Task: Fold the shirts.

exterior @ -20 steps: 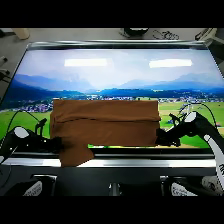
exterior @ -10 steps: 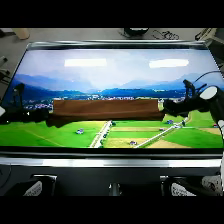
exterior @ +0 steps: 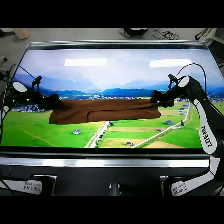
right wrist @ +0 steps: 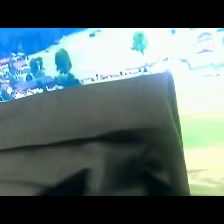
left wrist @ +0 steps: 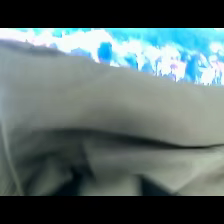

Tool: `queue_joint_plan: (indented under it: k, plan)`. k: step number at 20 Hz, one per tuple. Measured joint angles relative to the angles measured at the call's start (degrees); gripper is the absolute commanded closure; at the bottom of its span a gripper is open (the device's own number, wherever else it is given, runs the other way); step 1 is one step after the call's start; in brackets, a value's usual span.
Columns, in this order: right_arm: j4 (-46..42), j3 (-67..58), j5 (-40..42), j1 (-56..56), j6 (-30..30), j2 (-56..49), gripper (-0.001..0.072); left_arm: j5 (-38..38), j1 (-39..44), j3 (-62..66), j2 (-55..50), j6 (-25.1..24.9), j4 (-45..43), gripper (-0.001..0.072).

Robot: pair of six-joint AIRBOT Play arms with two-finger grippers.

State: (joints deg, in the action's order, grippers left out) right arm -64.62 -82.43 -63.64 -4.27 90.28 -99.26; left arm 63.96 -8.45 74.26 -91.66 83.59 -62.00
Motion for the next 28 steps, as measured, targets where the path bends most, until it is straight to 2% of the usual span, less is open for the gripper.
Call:
queue_joint_plan:
  k: [5,10,11,12,13,14,16,19,22,25,28]
  plan:
    - [-3.82,-3.54,-5.64,-4.26,-2.45,0.68,0.0022,3.43,-1.44,9.57,0.09,-1.68,1.68,0.0133]
    - [3.91,-2.86,-10.93,-7.37,-2.89,-5.35,0.0024,6.1,1.68,12.83,4.52,-2.38,2.69,0.0134]
    - [5.49,-2.84,-11.34,-7.1,-2.89,-6.36,0.0063,6.36,2.82,13.03,5.22,-2.43,2.8,0.0134]
    - [6.97,-2.84,-11.5,-6.45,-2.89,-7.23,0.0231,6.86,3.93,13.2,5.81,-2.47,2.84,0.0134]
    - [8.37,-2.78,-11.34,-5.75,-2.67,-8.11,0.0539,6.93,5.05,13.33,6.34,-2.51,2.91,0.0136]
    - [8.15,-2.67,-10.67,-4.98,-2.36,-8.72,0.0691,7.1,6.05,13.35,6.56,-2.54,2.89,0.0176]
    - [8.81,-3.17,-9.84,-3.98,-2.08,-8.96,0.0694,7.13,8.31,13.18,6.84,-2.36,2.91,0.0665]
    - [13.42,-4.0,-9.68,-3.23,-3.34,-4.35,0.0695,4.09,13.03,10.05,6.23,-0.68,3.72,0.0681]
    - [15.89,-4.33,-11.06,-2.25,-3.87,4.92,0.0695,-3.82,20.55,4.07,3.04,0.92,8.87,0.0681]
    - [16.92,-4.42,-12.94,-1.03,-2.89,14.91,0.0695,-13.62,29.33,0.31,-2.62,1.33,18.8,0.0682]
    - [17.77,-4.44,-14.67,-0.24,-0.59,23.58,0.0694,-22.05,37.79,0.0,-8.96,-2.54,34.58,0.0681]
